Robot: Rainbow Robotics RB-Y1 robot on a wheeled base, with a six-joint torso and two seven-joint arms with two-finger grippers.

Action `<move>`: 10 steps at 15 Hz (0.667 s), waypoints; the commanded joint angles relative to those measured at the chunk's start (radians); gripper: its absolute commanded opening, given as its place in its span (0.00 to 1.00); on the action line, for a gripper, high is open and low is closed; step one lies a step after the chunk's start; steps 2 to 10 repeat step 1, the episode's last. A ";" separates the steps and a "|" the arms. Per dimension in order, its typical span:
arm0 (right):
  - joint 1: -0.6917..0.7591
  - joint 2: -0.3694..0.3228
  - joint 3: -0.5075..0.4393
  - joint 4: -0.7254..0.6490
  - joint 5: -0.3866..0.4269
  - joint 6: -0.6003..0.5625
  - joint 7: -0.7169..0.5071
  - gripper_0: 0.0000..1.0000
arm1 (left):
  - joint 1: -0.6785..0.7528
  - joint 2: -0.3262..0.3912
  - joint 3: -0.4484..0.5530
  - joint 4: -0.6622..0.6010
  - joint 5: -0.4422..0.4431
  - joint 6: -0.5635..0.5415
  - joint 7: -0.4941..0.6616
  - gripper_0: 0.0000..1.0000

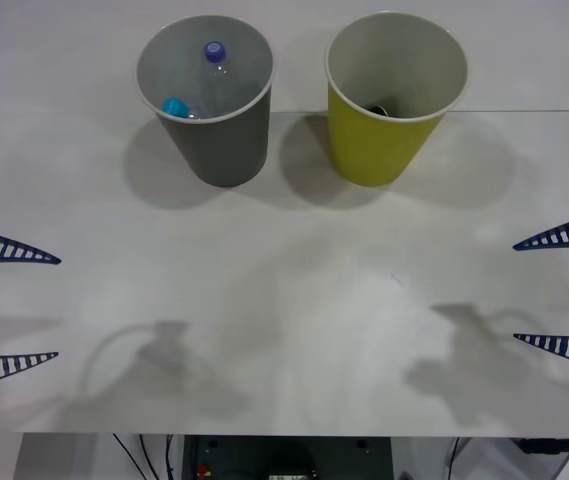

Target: Put the can into the green bin and the plastic bottle into the gray bin

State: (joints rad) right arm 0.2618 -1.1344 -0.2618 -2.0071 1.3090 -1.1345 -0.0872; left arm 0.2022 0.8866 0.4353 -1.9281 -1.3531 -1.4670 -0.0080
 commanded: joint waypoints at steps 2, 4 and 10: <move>0.000 0.000 0.000 0.000 0.000 0.000 0.000 1.00 | -0.001 0.000 -0.001 0.000 0.002 -0.001 -0.001 1.00; 0.000 0.000 0.000 0.000 0.000 0.000 0.000 1.00 | -0.001 0.000 -0.001 0.000 0.002 -0.001 -0.001 1.00; 0.000 0.000 0.000 0.000 0.000 0.000 0.000 1.00 | -0.001 0.000 -0.001 0.000 0.002 -0.001 -0.001 1.00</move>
